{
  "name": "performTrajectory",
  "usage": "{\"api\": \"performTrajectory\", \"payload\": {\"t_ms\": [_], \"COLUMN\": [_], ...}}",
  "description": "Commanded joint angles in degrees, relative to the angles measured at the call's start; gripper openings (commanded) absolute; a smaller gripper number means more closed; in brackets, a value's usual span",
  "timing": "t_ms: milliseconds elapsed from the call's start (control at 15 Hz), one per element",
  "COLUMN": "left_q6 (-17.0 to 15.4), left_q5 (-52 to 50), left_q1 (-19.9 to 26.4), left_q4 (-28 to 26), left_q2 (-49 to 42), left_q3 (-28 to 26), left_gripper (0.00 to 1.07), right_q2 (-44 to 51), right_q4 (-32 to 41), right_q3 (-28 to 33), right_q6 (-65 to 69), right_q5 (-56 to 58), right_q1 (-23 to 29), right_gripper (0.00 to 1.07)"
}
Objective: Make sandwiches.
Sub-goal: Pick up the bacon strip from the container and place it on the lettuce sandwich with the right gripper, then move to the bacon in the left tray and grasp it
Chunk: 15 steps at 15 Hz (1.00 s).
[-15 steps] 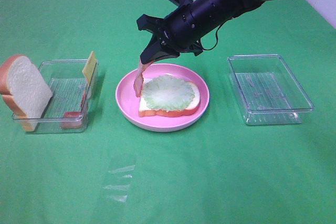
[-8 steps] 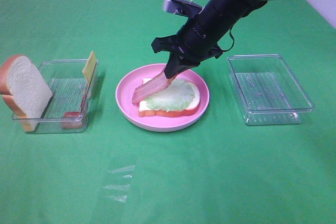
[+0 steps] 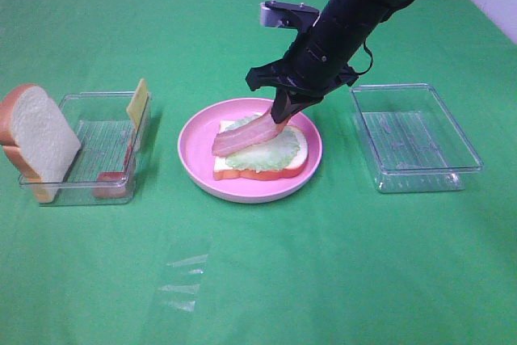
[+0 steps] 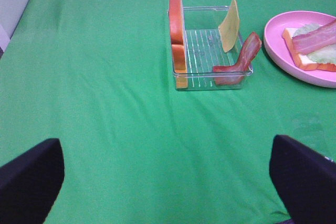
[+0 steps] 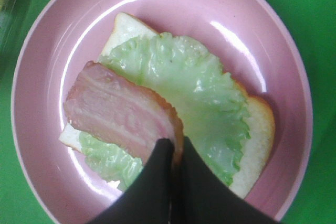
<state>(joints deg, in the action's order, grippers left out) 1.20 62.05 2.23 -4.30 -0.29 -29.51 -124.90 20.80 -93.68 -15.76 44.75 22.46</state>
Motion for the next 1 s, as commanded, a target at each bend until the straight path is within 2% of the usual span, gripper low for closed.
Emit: {"api": "performTrajectory", "payload": {"t_ms": [67, 333, 533, 600, 667, 733, 1000], "left_q6": [-0.2, -0.2, -0.2, -0.2, -0.2, -0.2, -0.2], "left_q5": [-0.6, -0.6, -0.6, -0.6, -0.6, -0.6, -0.6], "left_q1": [-0.1, -0.1, -0.1, -0.1, -0.1, -0.1, -0.1], "left_q4": [0.0, 0.0, 0.0, 0.0, 0.0, 0.0, 0.0], "left_q2": [-1.1, -1.1, -1.1, -1.1, -1.1, -1.1, -1.1], "left_q3": [0.0, 0.0, 0.0, 0.0, 0.0, 0.0, 0.0], "left_gripper": [1.02, 1.02, 1.02, 1.02, 1.02, 1.02, 1.02], "right_q2": [0.5, 0.5, 1.8, 2.1, 3.0, 4.1, 8.3], "right_q4": [-0.6, -0.6, -0.7, -1.0, -1.3, -1.5, -3.0], "right_q3": [0.1, 0.1, 0.1, 0.1, 0.1, 0.1, 0.1], "right_q6": [0.2, 0.2, 0.2, 0.2, 0.2, 0.4, 2.1], "right_q5": [-0.3, -0.2, -0.5, -0.4, -0.2, -0.2, 1.3], "right_q1": [-0.1, -0.1, 0.0, 0.0, 0.0, 0.0, 0.0], "right_gripper": [0.0, 0.02, 0.65, 0.77, 0.93, 0.97, 0.97]}}
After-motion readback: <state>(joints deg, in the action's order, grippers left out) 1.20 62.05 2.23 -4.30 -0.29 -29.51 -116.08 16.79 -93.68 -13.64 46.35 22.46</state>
